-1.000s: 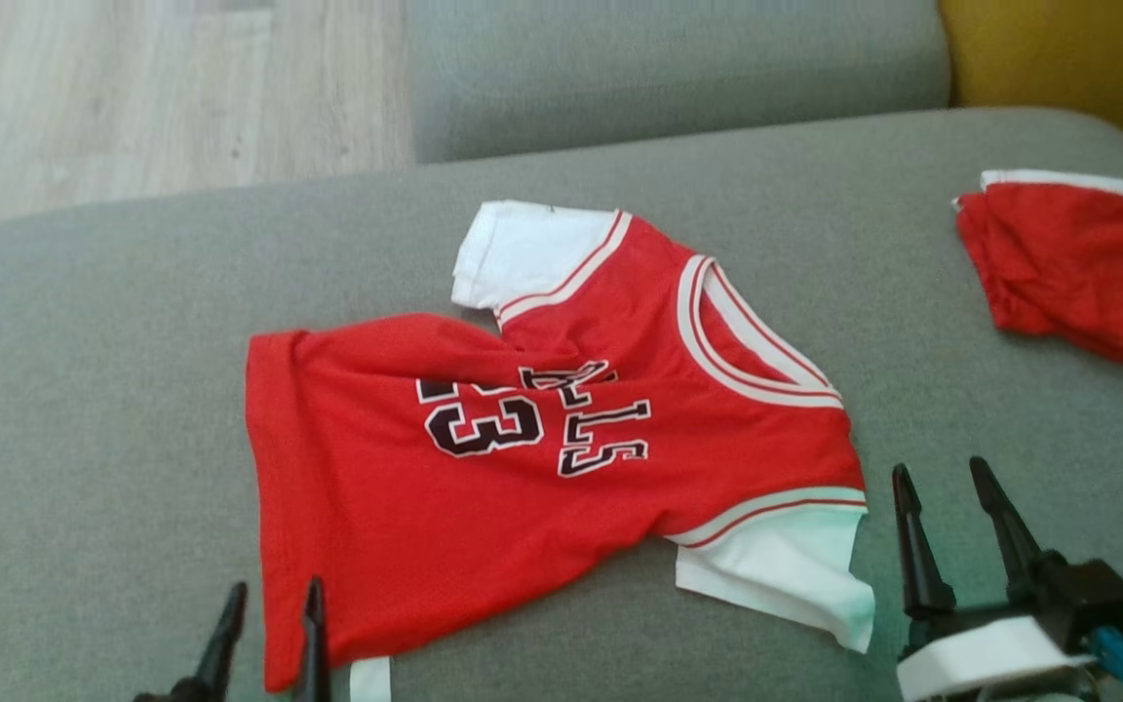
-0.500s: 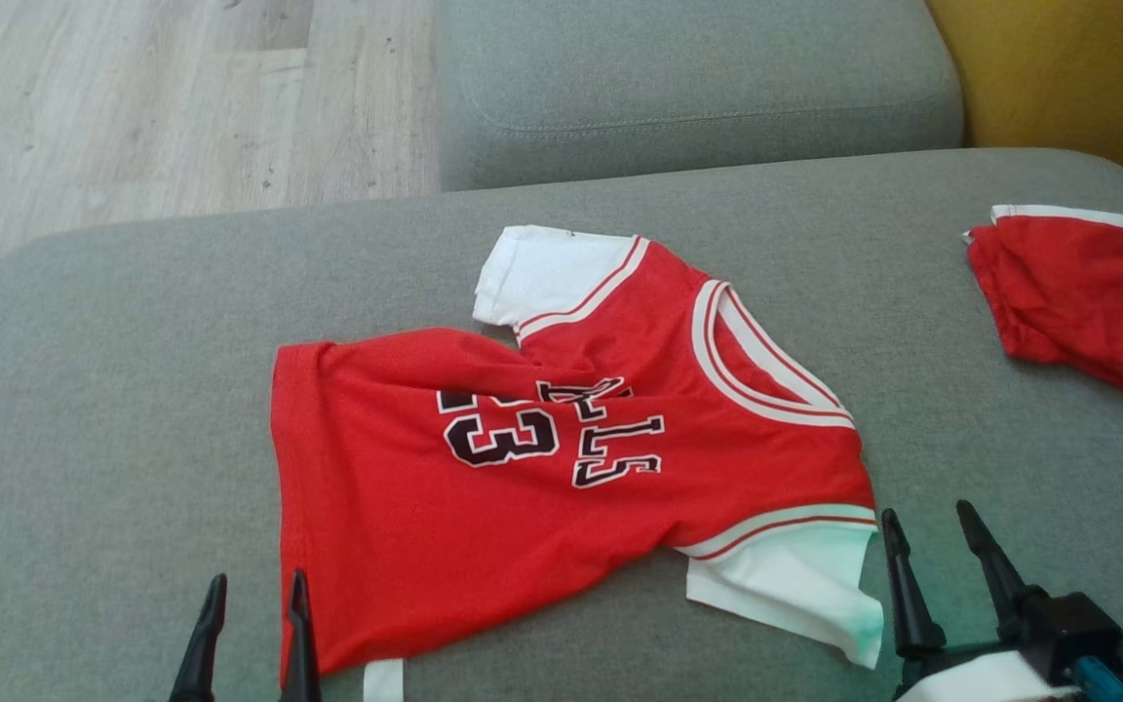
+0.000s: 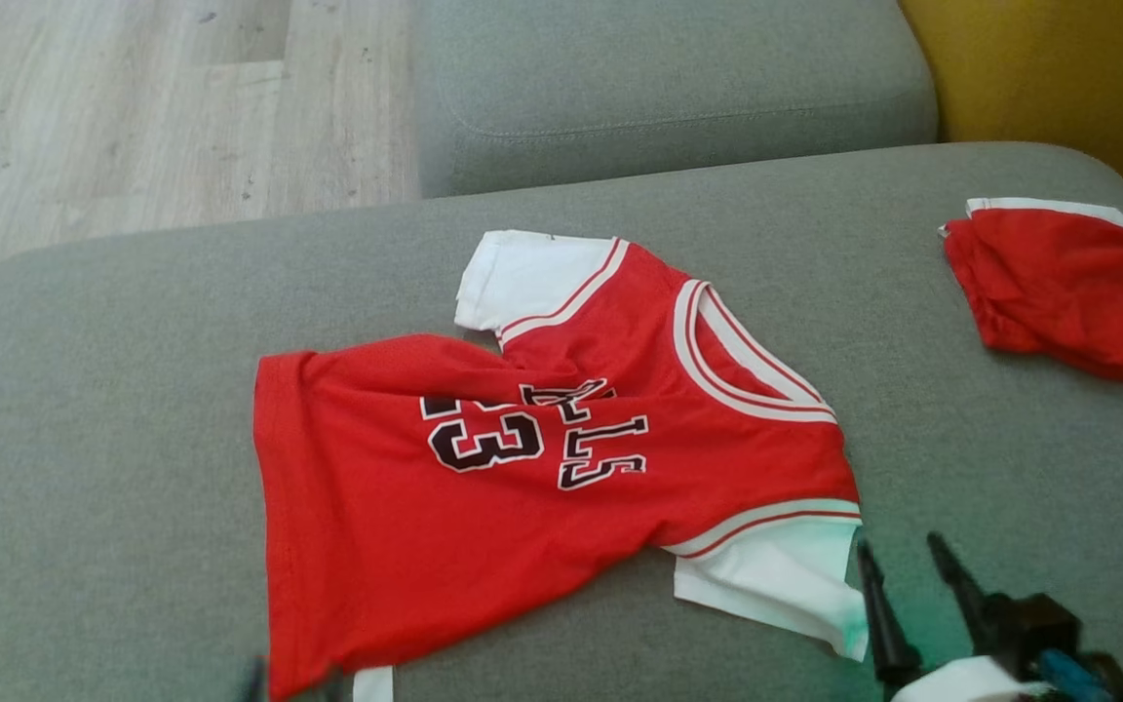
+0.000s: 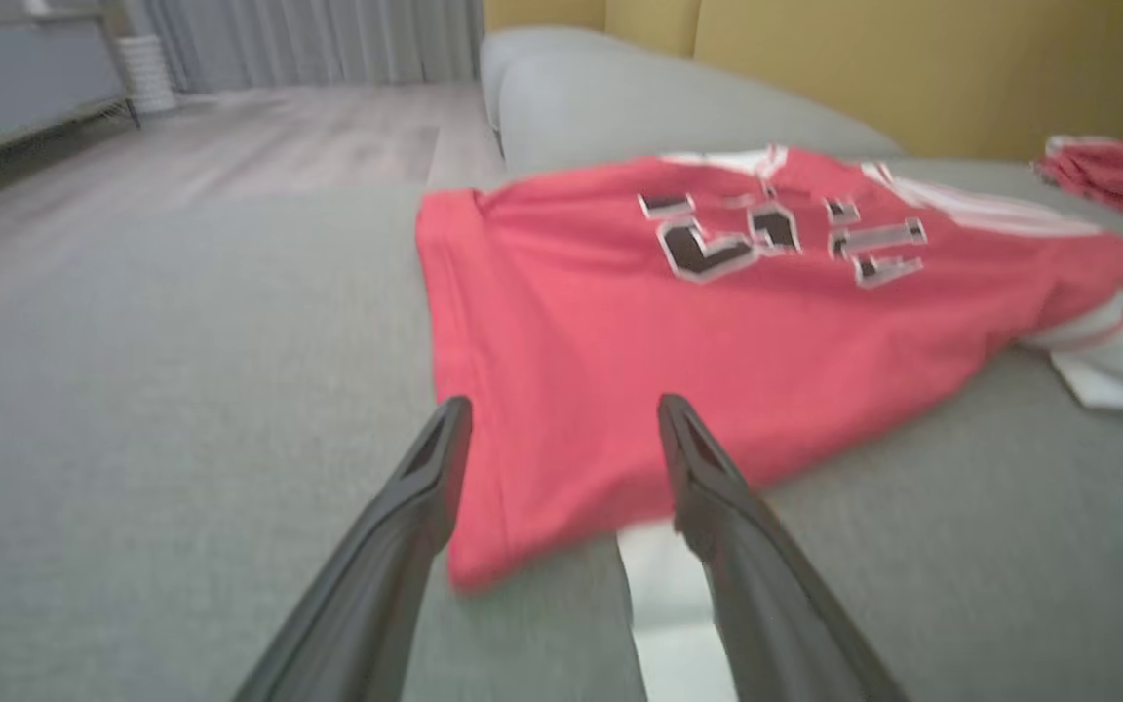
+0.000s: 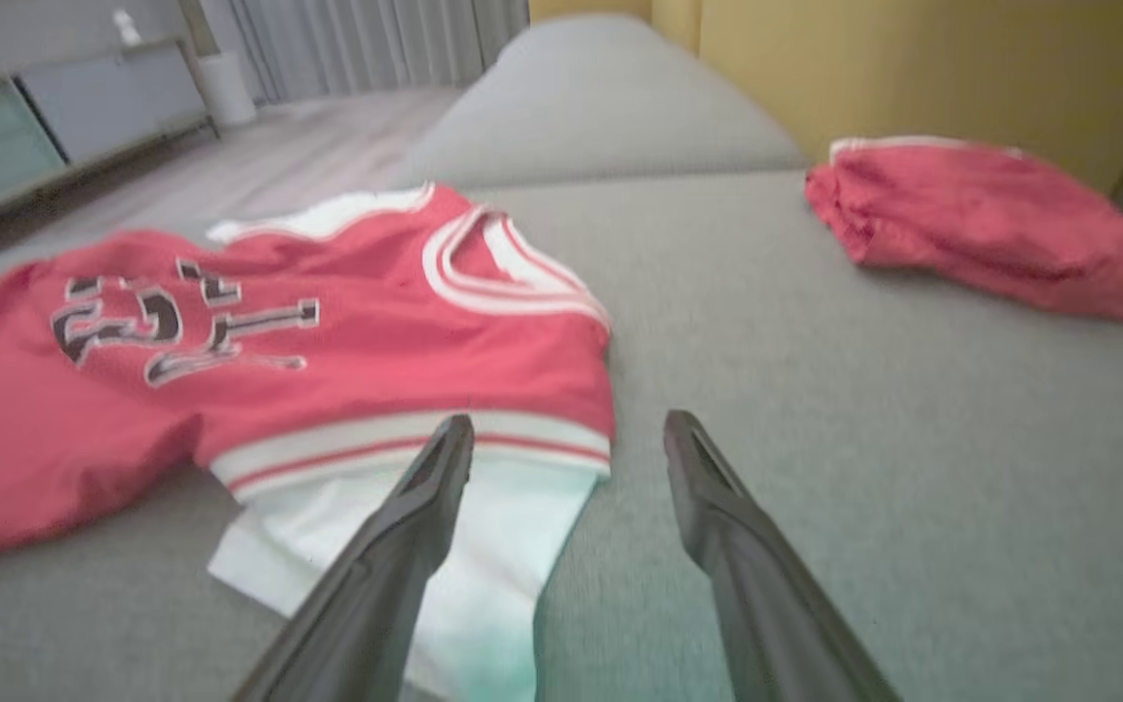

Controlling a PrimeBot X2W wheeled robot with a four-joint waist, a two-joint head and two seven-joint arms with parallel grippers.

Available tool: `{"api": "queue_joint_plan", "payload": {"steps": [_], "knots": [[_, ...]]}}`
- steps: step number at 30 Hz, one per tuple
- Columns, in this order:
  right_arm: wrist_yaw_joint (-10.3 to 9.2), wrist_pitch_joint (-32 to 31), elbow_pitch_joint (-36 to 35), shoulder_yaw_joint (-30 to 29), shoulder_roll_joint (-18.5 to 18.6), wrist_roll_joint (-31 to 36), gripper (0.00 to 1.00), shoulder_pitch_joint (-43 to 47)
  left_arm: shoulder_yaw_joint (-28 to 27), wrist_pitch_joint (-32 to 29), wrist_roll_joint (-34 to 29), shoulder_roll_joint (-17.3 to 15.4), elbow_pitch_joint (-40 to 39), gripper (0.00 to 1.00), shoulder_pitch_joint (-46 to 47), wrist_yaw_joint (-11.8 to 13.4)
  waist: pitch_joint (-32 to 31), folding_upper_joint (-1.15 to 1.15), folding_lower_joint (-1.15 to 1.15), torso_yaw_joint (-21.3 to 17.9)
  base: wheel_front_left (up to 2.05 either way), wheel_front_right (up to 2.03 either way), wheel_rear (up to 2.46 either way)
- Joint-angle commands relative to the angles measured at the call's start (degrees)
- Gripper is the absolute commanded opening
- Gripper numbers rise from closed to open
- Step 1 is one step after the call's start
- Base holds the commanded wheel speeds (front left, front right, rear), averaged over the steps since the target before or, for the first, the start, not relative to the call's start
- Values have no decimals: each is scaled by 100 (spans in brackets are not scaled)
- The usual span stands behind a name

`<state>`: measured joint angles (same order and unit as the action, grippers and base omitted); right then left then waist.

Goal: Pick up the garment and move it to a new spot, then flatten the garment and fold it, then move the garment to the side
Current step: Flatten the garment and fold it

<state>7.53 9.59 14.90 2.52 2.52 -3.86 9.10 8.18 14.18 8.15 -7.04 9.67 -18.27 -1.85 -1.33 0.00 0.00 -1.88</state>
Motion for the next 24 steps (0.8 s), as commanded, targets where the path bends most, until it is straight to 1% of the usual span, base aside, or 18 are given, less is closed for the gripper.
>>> {"api": "queue_joint_plan", "payload": {"steps": [1, 2, 3, 6, 10, 16, 21, 24], "knots": [[-4, -74, -145, 171, 36, -13, 100, -63, -99, 24, -26, -65, -92, 100, 110, -36, 27, 0, 0, -5, 0, 0, 0], [-4, -452, -117, 239, 36, -23, 100, -7, 57, -117, -112, -173, 27, 100, 91, -147, 80, 0, 0, 11, 0, 0, 0], [-4, -452, -117, 239, 36, -23, 100, -7, 57, -117, -112, -173, 27, 100, 91, -147, 80, 0, 0, 11, 0, 0, 0], [-4, -977, -53, 287, 36, -21, 100, 67, 136, -239, -154, -264, 105, 100, 175, -200, 149, 0, 0, 46, 0, 0, 0], [-4, -1445, -68, 341, 36, -69, 100, 97, 185, -291, -199, -330, 142, 100, 349, -212, 277, 0, 0, 88, 0, 0, 0], [-4, -1695, -154, 625, 36, -180, 100, -9, 361, -407, -374, -495, 294, 100, 537, -258, 360, 0, 0, 94, 0, 0, 0], [-4, -1713, -188, 685, 36, -189, 100, -94, 480, -484, -466, -585, 417, 100, 677, -284, 418, 0, 0, 101, 0, 0, 0], [-4, -1725, -182, 753, 36, -218, 100, -138, 522, -531, -557, -660, 563, 100, 801, -260, 460, 0, 0, 98, 0, 0, 0]]}}
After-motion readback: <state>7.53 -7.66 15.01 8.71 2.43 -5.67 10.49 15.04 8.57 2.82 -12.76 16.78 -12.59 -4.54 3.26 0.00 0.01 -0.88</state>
